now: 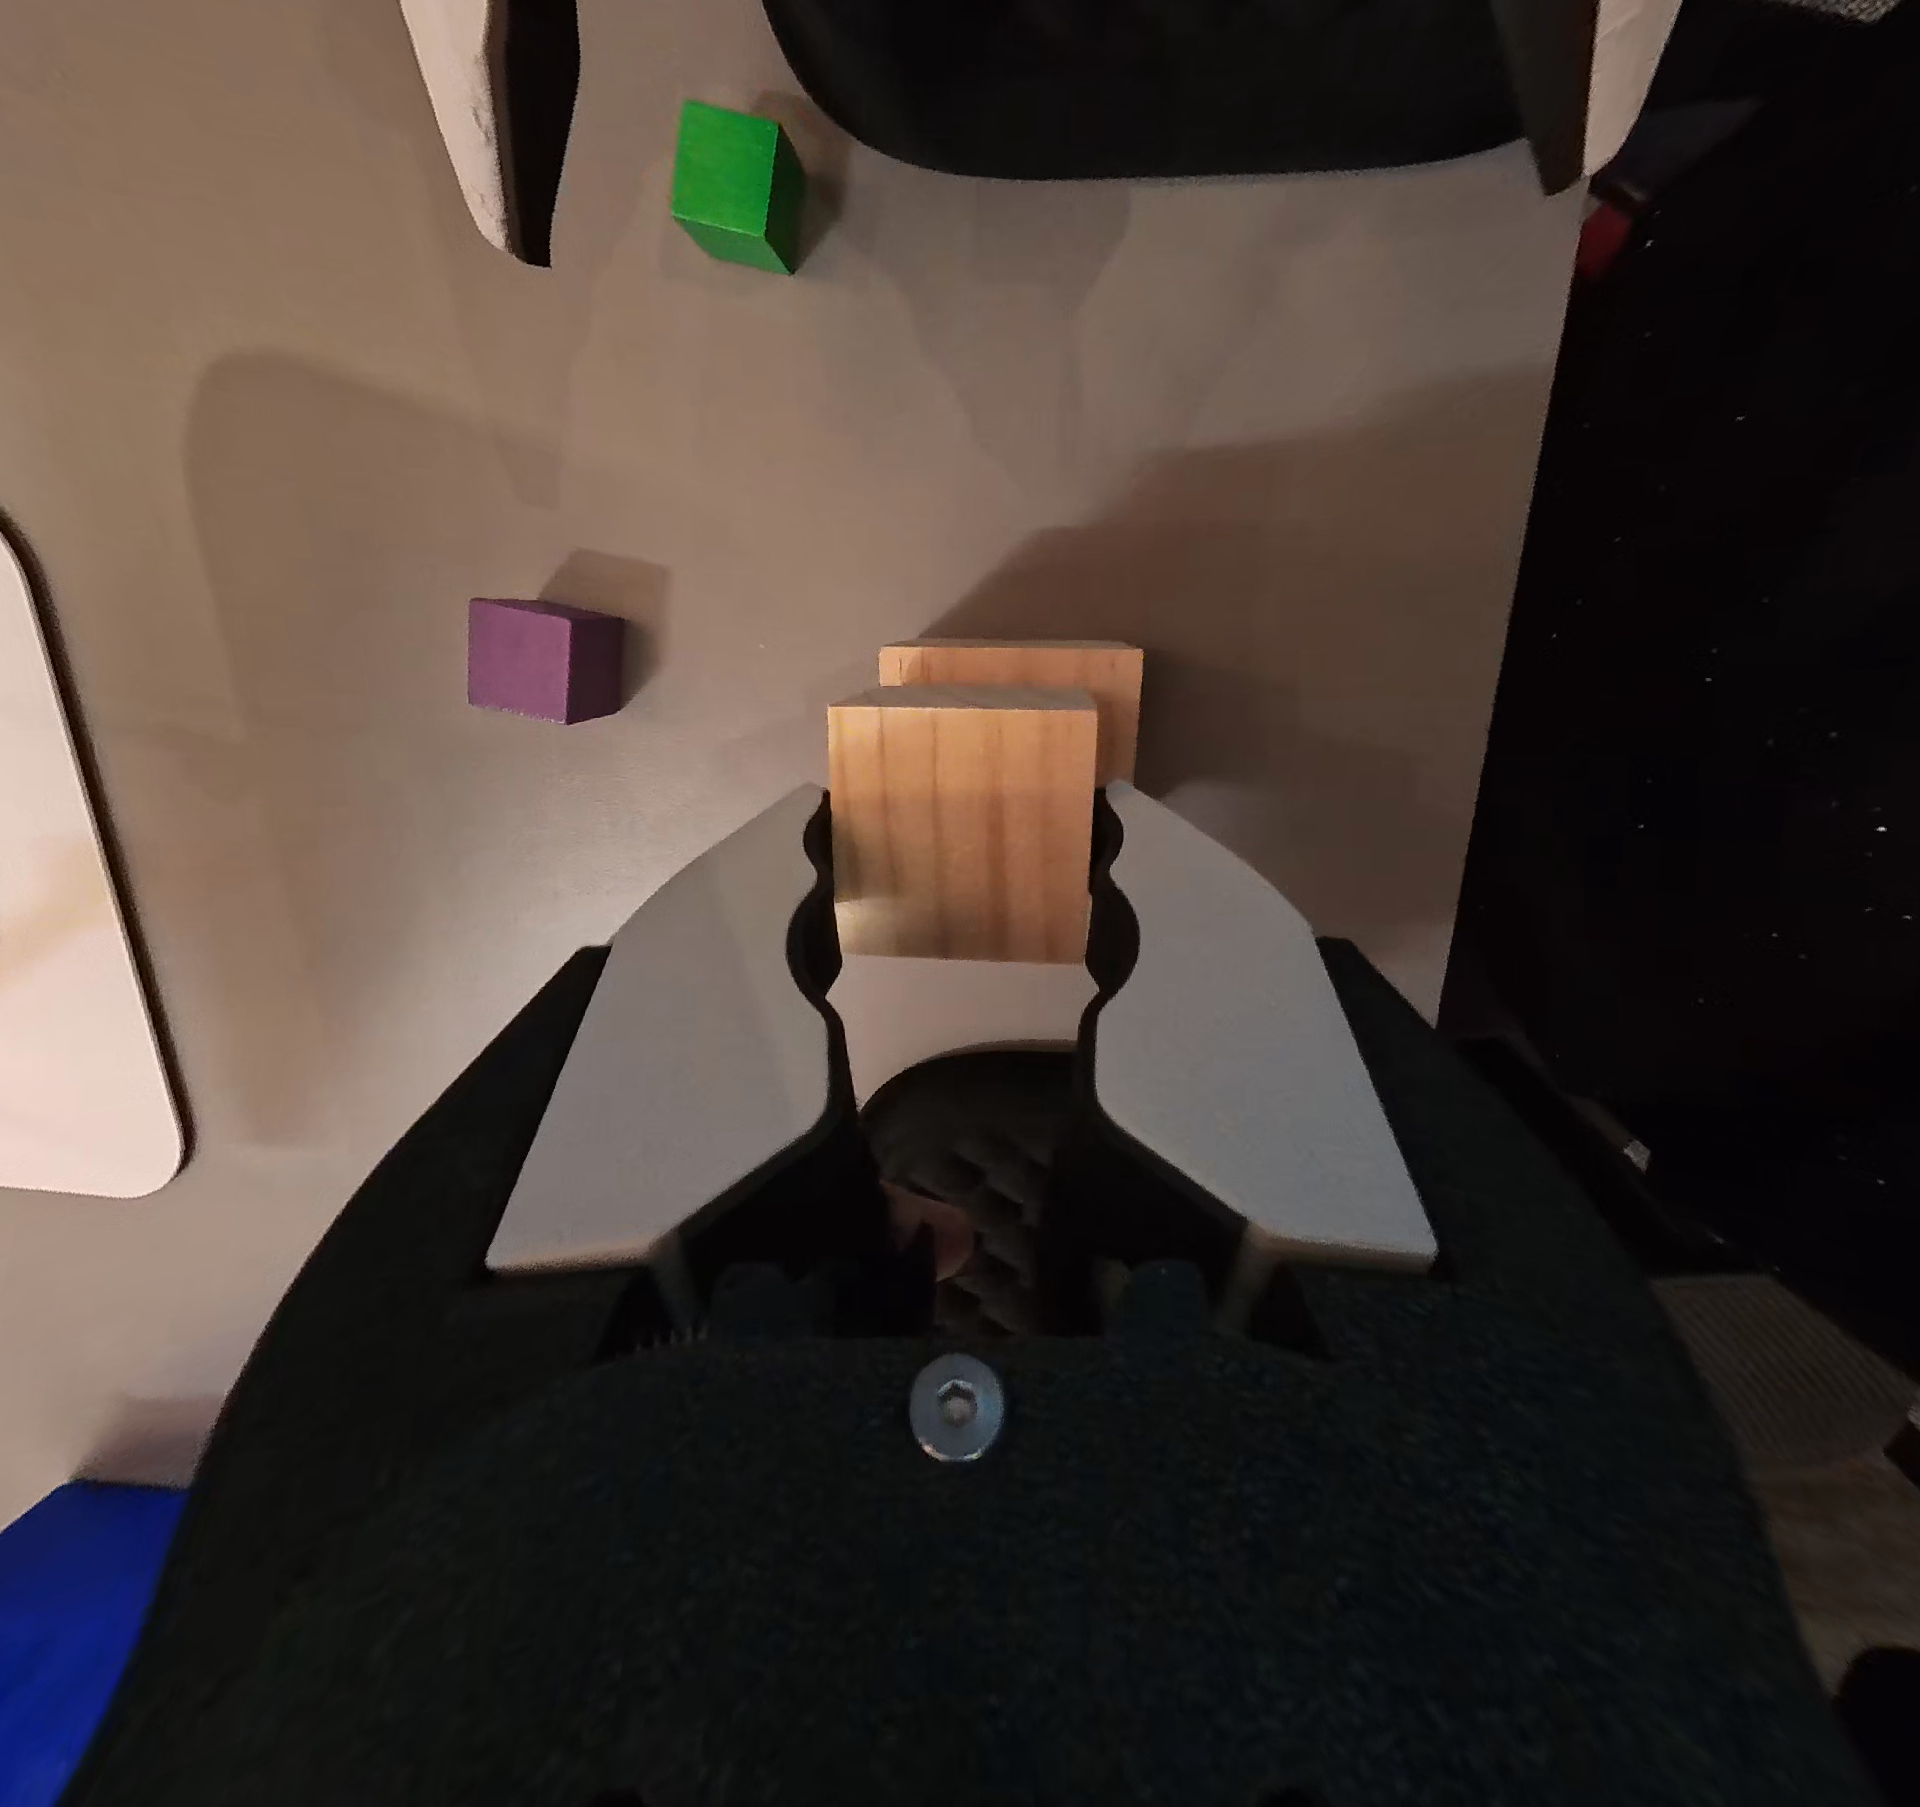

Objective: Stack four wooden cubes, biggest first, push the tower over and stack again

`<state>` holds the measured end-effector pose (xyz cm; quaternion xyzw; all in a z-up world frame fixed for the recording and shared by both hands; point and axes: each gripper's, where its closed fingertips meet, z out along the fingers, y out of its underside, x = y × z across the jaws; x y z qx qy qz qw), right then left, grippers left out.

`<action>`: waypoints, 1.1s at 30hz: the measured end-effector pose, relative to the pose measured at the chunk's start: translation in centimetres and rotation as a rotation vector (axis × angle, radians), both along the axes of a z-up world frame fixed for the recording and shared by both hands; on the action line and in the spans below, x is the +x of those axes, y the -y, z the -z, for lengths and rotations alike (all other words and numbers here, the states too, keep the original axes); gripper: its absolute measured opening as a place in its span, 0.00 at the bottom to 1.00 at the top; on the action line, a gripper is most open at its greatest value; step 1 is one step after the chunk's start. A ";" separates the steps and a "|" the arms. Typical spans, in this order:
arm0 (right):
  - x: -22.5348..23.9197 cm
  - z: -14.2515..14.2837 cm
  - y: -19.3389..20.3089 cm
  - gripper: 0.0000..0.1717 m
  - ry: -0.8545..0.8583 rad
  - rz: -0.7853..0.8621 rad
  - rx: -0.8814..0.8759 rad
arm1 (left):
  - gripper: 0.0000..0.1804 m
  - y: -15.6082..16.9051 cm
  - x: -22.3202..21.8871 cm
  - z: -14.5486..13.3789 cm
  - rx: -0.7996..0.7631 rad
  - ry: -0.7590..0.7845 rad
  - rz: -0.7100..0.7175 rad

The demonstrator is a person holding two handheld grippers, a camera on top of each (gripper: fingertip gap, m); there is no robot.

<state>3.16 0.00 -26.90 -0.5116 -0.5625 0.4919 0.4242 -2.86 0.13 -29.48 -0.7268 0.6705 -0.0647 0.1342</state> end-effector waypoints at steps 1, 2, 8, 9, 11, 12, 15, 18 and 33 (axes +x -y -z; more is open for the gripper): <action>0.0 0.0 0.0 0.72 0.000 0.000 0.001 | 0.25 0.0 0.0 0.0 0.002 -0.002 0.003; 0.0 0.0 0.0 0.72 0.001 0.000 0.002 | 0.25 0.0 0.0 0.0 0.005 -0.002 0.006; 0.0 0.0 0.1 0.72 -0.002 -0.003 0.004 | 0.25 -0.1 0.0 0.2 0.008 -0.010 0.017; 0.0 0.0 0.1 0.72 -0.002 -0.003 0.005 | 0.25 0.0 0.0 0.2 0.009 -0.010 0.021; 0.0 0.0 0.1 0.72 0.000 -0.003 0.006 | 0.25 0.0 0.0 0.3 0.005 -0.010 0.021; 0.0 0.0 0.1 0.72 0.000 -0.003 0.006 | 0.25 0.0 0.1 0.3 0.005 -0.008 0.021; 0.0 0.0 0.1 0.72 -0.001 -0.003 0.005 | 0.25 0.1 0.1 0.4 0.003 -0.010 0.022; 0.0 0.0 0.1 0.72 0.000 -0.003 0.004 | 0.25 0.1 0.0 0.5 -0.002 -0.010 0.025; 0.1 0.0 0.2 0.71 -0.001 -0.004 0.012 | 0.35 -2.6 0.2 -4.0 0.025 0.285 0.225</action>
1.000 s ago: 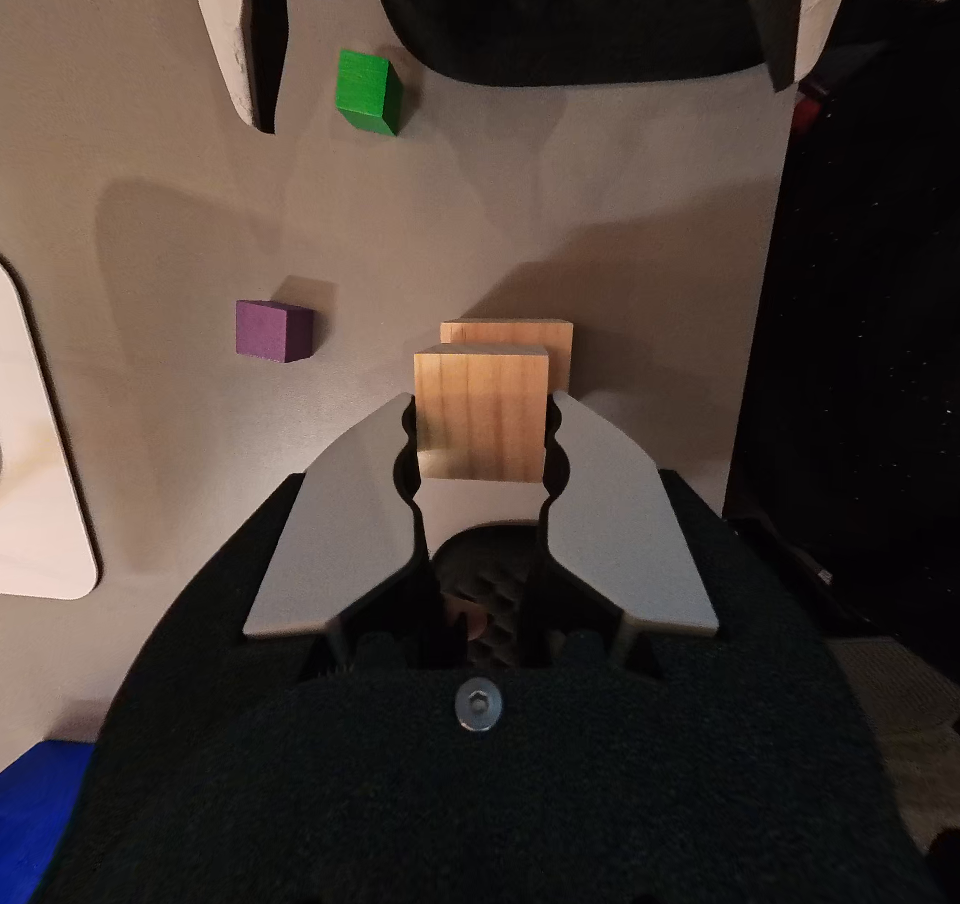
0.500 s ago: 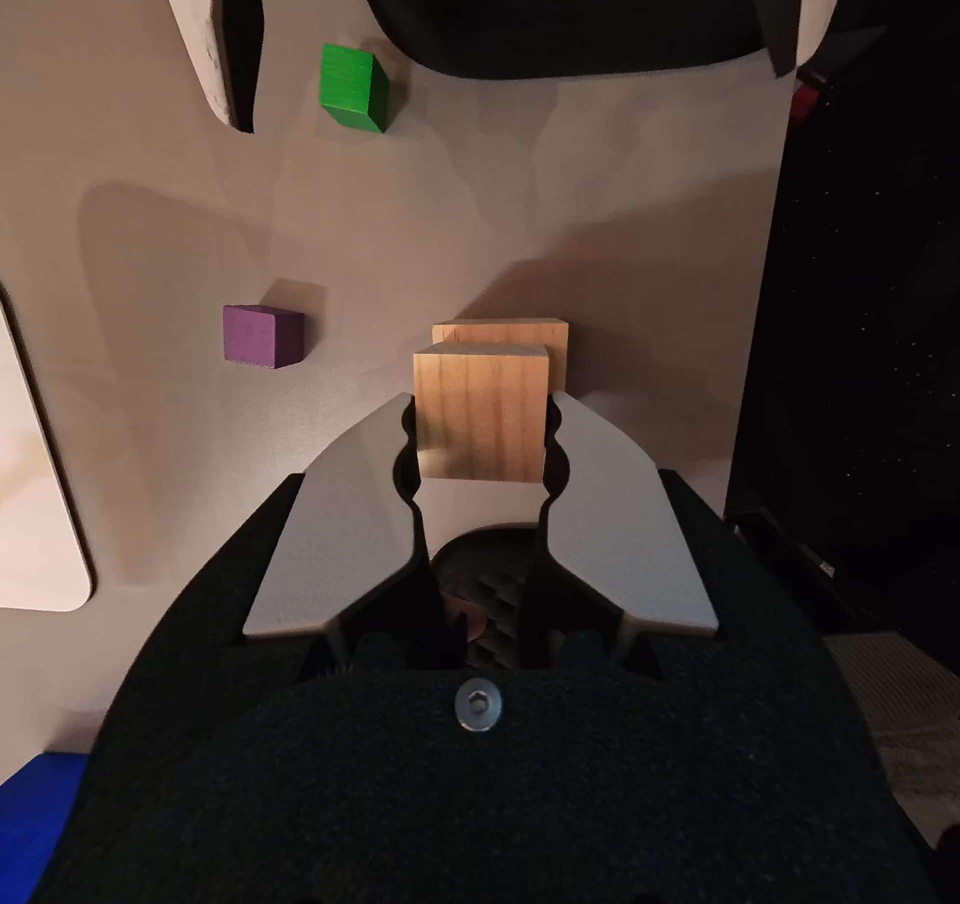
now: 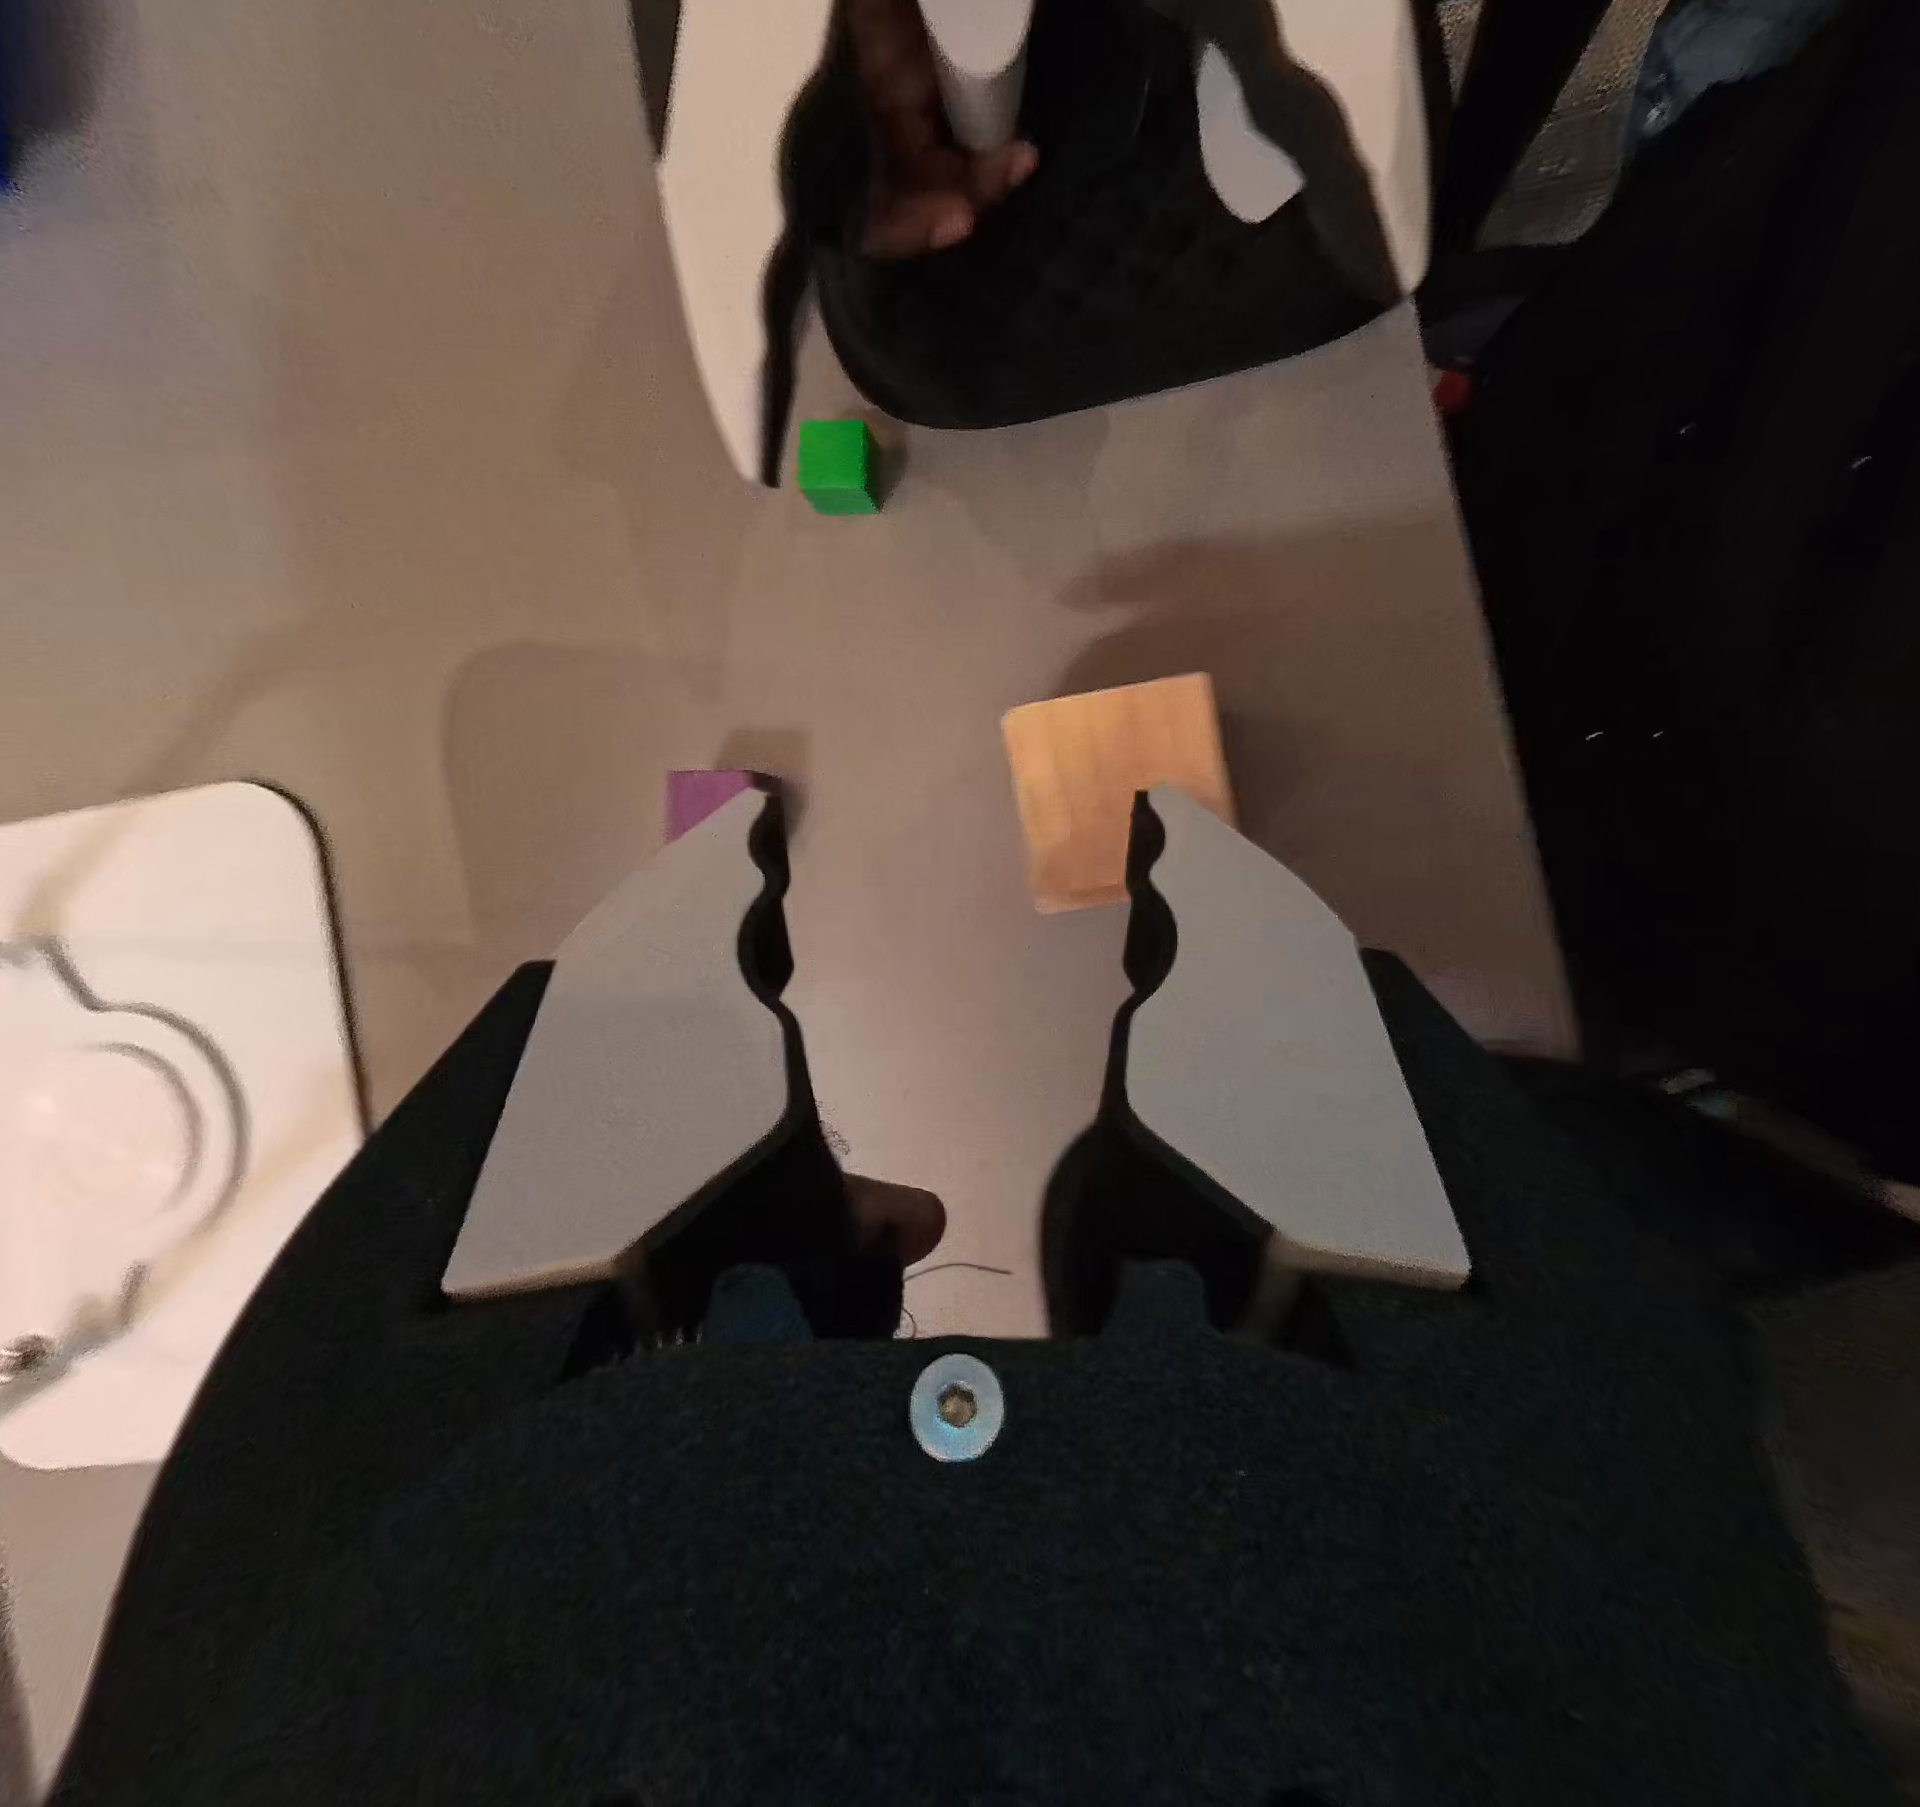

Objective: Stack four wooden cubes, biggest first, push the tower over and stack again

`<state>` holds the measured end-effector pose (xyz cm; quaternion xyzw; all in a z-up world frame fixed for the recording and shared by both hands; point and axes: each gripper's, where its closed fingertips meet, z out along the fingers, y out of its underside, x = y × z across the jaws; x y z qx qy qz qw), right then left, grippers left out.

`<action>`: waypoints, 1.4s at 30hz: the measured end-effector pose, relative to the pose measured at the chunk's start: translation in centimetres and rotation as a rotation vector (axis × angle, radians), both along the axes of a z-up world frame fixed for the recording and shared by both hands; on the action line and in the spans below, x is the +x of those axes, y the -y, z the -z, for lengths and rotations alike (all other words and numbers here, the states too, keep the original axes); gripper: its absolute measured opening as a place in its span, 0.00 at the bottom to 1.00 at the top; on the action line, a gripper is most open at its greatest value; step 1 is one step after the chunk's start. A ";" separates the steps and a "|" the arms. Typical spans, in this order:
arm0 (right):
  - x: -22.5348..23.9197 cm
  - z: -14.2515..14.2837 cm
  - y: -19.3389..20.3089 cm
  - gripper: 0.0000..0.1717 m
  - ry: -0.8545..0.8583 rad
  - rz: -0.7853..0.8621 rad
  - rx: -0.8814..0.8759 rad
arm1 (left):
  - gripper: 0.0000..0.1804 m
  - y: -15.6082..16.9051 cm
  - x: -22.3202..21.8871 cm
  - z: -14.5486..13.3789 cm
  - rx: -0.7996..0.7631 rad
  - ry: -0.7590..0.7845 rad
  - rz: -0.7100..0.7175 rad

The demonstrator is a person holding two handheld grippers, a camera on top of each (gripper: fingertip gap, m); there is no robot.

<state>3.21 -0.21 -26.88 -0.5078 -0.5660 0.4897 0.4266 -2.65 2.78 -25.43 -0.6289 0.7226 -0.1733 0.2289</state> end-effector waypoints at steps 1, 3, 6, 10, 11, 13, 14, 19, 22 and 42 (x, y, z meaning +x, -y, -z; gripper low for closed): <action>0.0 0.0 0.0 0.71 0.001 0.000 0.000 | 0.34 -1.0 -0.1 0.0 0.021 0.022 0.013; 0.0 0.0 0.0 0.71 -0.001 -0.001 -0.003 | 0.32 -3.1 0.2 0.6 0.018 0.065 -0.008; 0.1 -0.1 0.0 0.71 -0.007 0.000 -0.006 | 0.30 -5.8 0.6 2.9 -0.032 0.063 -0.059; 0.1 -0.1 0.0 0.71 -0.011 0.000 -0.007 | 0.27 -7.9 0.6 6.2 -0.030 -0.004 -0.098; 0.1 -0.2 0.0 0.71 -0.012 -0.001 -0.009 | 0.27 -8.0 0.6 6.8 -0.034 -0.017 -0.103; 0.1 -0.2 -0.1 0.71 -0.014 -0.002 -0.012 | 0.27 -8.1 0.7 7.6 -0.039 -0.025 -0.104; 0.1 -0.2 -0.1 0.71 -0.016 -0.001 -0.015 | 0.27 -8.0 0.8 7.9 -0.044 -0.020 -0.094; 0.2 -0.4 -0.2 0.69 -0.029 -0.001 -0.023 | 0.25 -8.0 1.3 8.4 -0.028 0.015 -0.051; 0.2 -0.3 -0.1 0.69 -0.022 -0.001 -0.017 | 0.25 -8.0 0.9 9.4 -0.035 -0.024 -0.061; 0.3 -0.4 -0.1 0.67 -0.034 0.003 -0.012 | 0.15 -1.8 -1.1 -1.1 0.049 0.027 -0.268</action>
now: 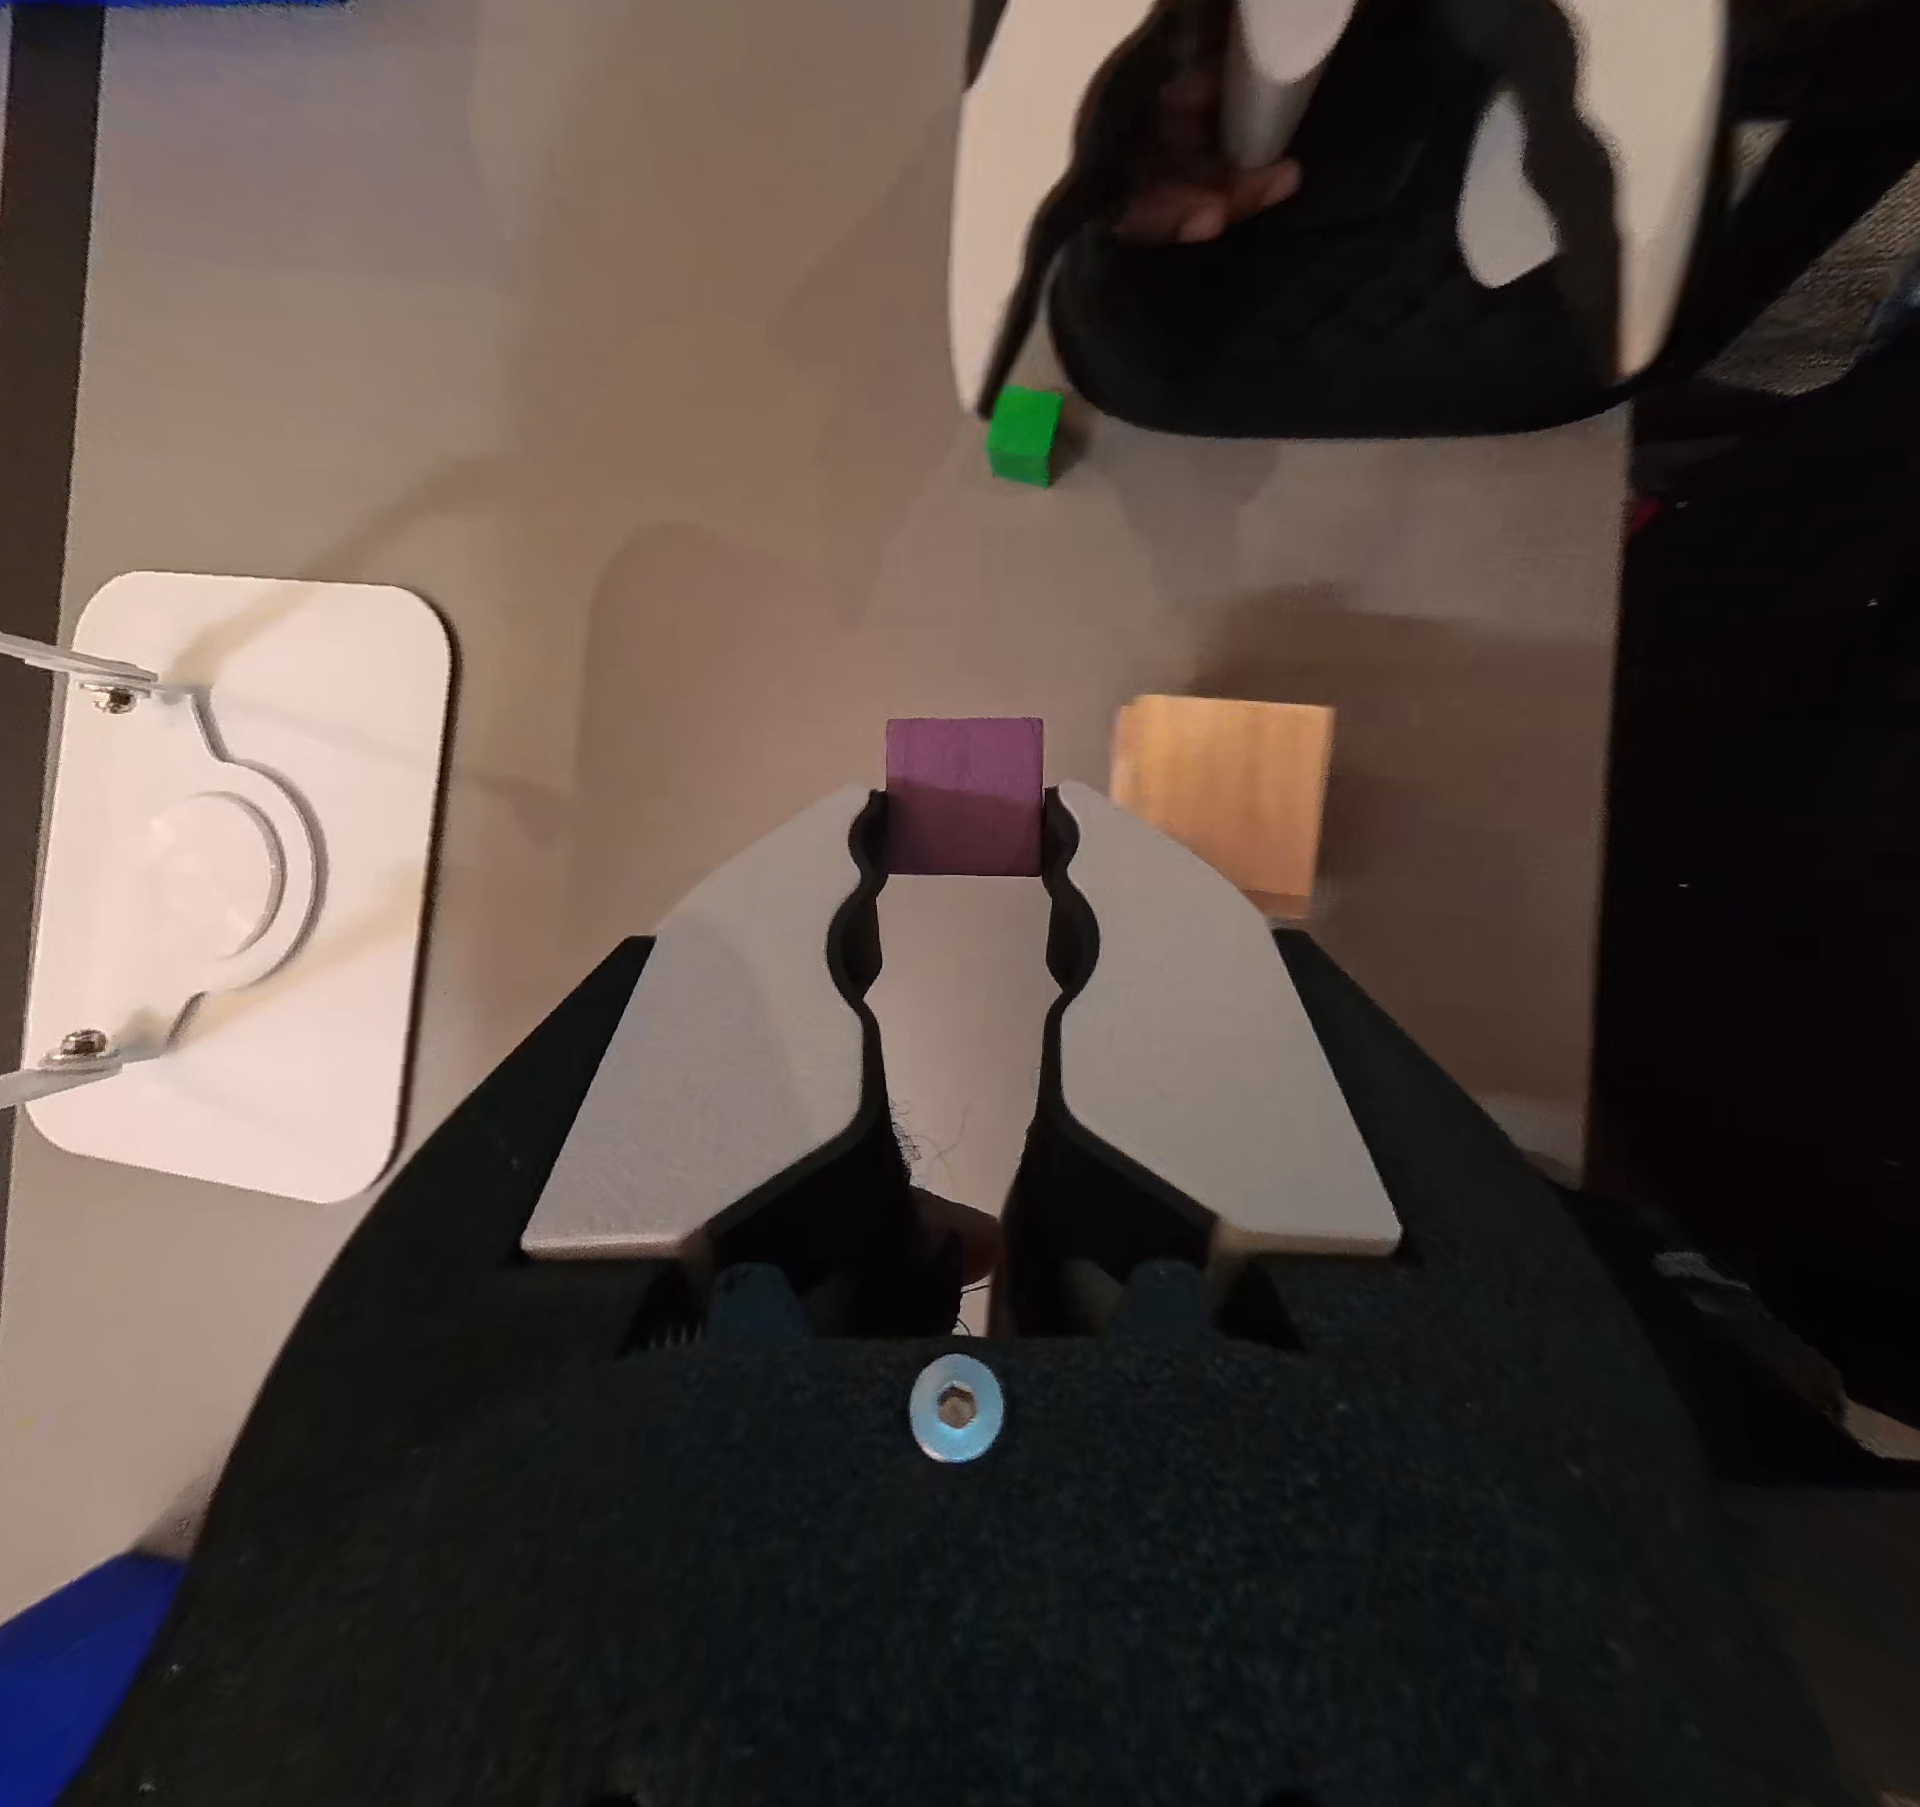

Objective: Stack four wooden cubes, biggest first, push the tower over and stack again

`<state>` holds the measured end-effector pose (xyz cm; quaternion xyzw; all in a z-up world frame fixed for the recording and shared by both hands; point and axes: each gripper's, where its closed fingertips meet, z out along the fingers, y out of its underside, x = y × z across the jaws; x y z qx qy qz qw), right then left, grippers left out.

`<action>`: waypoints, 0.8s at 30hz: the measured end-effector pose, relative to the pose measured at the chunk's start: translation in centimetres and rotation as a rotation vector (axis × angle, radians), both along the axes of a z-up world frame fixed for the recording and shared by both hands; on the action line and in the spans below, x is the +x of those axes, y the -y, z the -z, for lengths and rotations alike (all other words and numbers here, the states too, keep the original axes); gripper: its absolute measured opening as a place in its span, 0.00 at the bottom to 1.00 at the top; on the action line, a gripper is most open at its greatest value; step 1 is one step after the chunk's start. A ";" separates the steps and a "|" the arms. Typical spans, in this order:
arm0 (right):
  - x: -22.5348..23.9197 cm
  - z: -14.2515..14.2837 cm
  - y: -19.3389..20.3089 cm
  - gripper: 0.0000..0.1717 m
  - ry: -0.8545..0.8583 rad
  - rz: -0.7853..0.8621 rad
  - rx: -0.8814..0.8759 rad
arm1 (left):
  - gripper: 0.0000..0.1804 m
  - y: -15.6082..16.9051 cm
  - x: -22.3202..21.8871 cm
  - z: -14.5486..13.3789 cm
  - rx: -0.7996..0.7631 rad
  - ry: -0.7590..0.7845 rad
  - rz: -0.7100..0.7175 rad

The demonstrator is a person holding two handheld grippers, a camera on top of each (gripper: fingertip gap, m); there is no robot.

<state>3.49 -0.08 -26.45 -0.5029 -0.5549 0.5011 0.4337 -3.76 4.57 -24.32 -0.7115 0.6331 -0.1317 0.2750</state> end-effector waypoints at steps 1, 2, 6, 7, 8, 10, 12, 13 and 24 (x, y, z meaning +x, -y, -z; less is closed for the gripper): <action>0.0 0.0 0.0 0.67 0.001 0.000 0.002 | 0.15 0.8 0.2 -0.2 -0.004 0.006 0.006; 0.0 0.1 0.0 0.67 0.004 0.000 0.003 | 0.15 1.6 0.4 -0.3 -0.010 0.013 0.014; -0.1 0.1 0.0 0.67 0.006 0.000 0.003 | 0.15 3.3 0.8 0.1 -0.027 -0.003 0.019; -0.1 0.1 0.0 0.67 0.005 0.001 0.004 | 0.15 3.6 0.7 0.5 -0.037 -0.021 0.022; -0.1 0.1 0.0 0.67 0.005 0.001 0.004 | 0.15 3.7 0.6 0.8 -0.044 -0.033 0.023; -0.1 0.1 0.0 0.67 0.004 0.001 0.004 | 0.15 4.0 0.6 1.4 -0.050 -0.046 0.032; -0.1 0.1 0.0 0.67 0.004 0.000 0.002 | 0.15 4.1 0.5 1.7 -0.061 -0.054 0.034; -0.1 0.1 0.0 0.67 0.004 0.000 0.000 | 0.15 4.3 0.5 1.8 -0.068 -0.056 0.039; -0.1 0.1 0.0 0.67 0.007 0.000 0.001 | 0.16 4.8 0.8 2.2 -0.109 -0.052 0.057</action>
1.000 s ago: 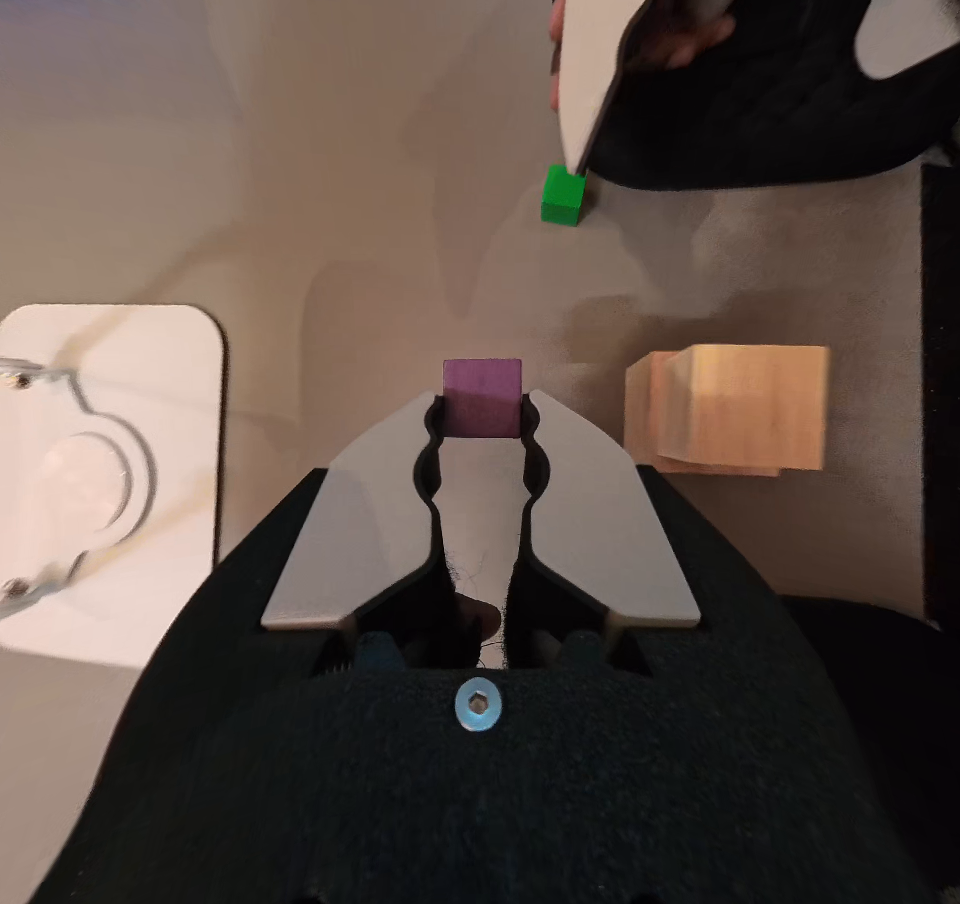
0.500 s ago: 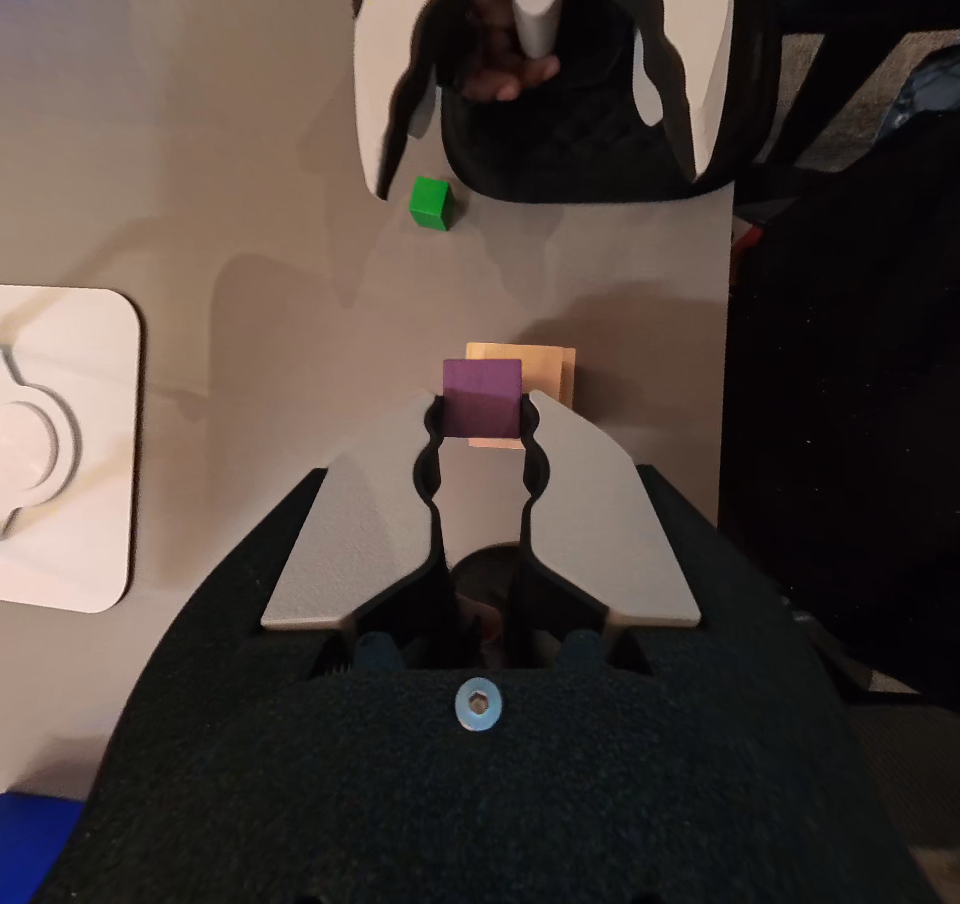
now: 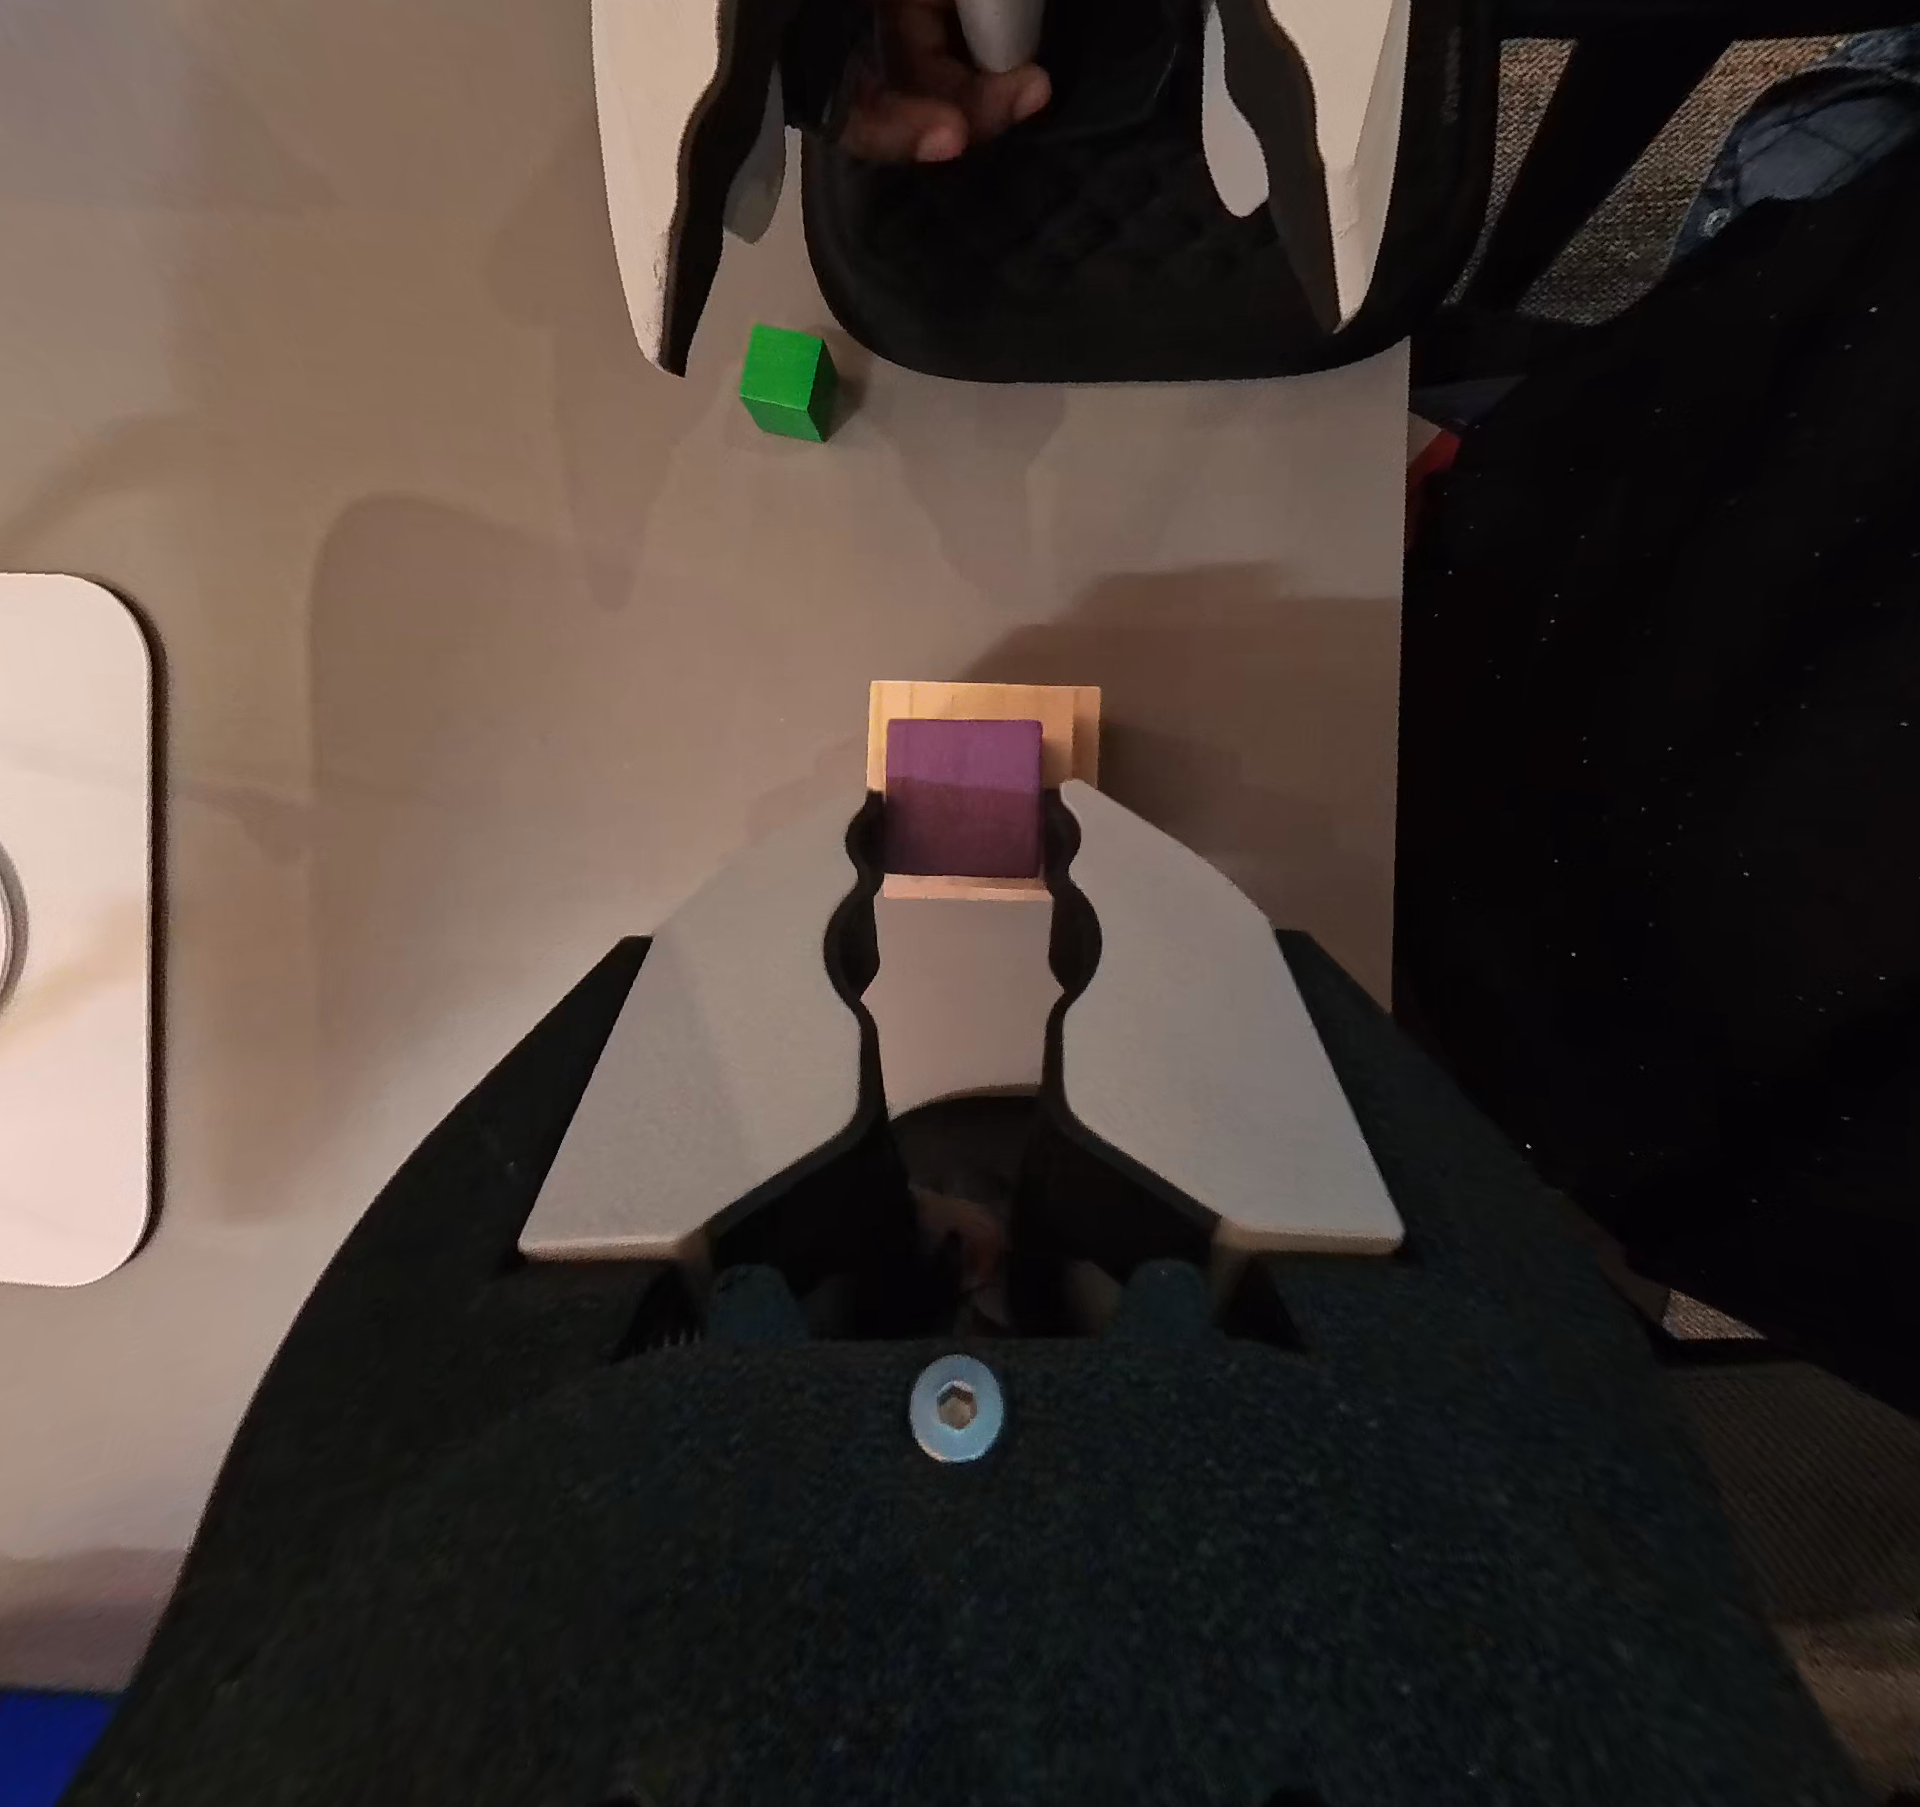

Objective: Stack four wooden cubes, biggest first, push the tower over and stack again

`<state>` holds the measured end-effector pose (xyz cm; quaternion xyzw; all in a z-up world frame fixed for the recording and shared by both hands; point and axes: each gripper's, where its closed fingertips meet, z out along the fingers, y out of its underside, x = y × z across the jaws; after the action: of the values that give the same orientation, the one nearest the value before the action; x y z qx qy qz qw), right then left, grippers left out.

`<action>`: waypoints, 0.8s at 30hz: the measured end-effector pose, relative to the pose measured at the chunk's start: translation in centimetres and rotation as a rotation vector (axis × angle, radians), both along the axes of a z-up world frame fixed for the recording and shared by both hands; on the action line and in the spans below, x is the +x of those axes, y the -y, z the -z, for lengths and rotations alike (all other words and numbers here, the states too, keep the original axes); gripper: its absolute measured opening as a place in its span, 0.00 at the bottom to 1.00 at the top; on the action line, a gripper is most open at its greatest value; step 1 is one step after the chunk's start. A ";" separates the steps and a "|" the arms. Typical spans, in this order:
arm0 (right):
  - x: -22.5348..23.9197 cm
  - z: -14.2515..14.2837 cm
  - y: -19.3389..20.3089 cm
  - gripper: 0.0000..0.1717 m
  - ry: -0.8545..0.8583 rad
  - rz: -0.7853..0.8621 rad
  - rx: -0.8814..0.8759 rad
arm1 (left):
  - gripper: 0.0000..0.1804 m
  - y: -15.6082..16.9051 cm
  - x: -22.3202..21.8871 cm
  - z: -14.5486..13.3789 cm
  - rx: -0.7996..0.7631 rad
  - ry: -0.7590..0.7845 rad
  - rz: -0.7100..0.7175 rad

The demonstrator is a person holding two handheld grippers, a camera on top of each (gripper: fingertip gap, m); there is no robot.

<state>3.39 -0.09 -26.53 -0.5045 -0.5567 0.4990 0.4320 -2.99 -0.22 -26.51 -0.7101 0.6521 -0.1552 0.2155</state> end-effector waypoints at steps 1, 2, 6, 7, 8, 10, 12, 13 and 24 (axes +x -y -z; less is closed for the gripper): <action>0.0 0.0 0.0 0.67 0.001 0.000 0.000 | 0.19 0.0 0.0 0.0 -0.004 0.004 -0.002; 0.0 0.0 0.0 0.67 0.001 0.000 0.001 | 0.22 0.0 0.1 -0.1 -0.005 0.008 -0.006; 0.0 0.0 0.0 0.67 0.000 0.001 0.001 | 0.26 -0.1 0.2 -0.8 0.004 0.046 -0.005; 0.0 0.0 0.0 0.67 -0.001 0.001 0.001 | 0.26 0.0 0.3 -1.0 0.002 0.060 -0.002; 0.0 0.0 0.0 0.67 0.000 0.001 0.001 | 0.26 -0.1 0.4 -1.3 0.002 0.080 -0.004; 0.0 0.0 0.0 0.67 0.002 0.002 0.005 | 0.26 -0.3 0.6 -2.2 0.000 0.143 -0.013; 0.0 0.0 0.0 0.67 0.004 0.007 0.009 | 0.26 -1.2 0.7 -3.2 0.003 0.216 -0.042; -0.1 0.1 0.0 0.67 0.004 0.011 0.013 | 0.26 -2.0 0.6 -3.6 0.009 0.254 -0.067; 0.1 -0.2 -1.2 0.84 -0.019 0.121 0.036 | 0.28 -8.8 2.6 0.4 -0.046 0.292 -0.124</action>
<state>3.45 1.10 -26.31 -0.5245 -0.5300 0.4668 0.4755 -0.40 8.61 -26.86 -0.7237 0.5651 -0.2579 0.3007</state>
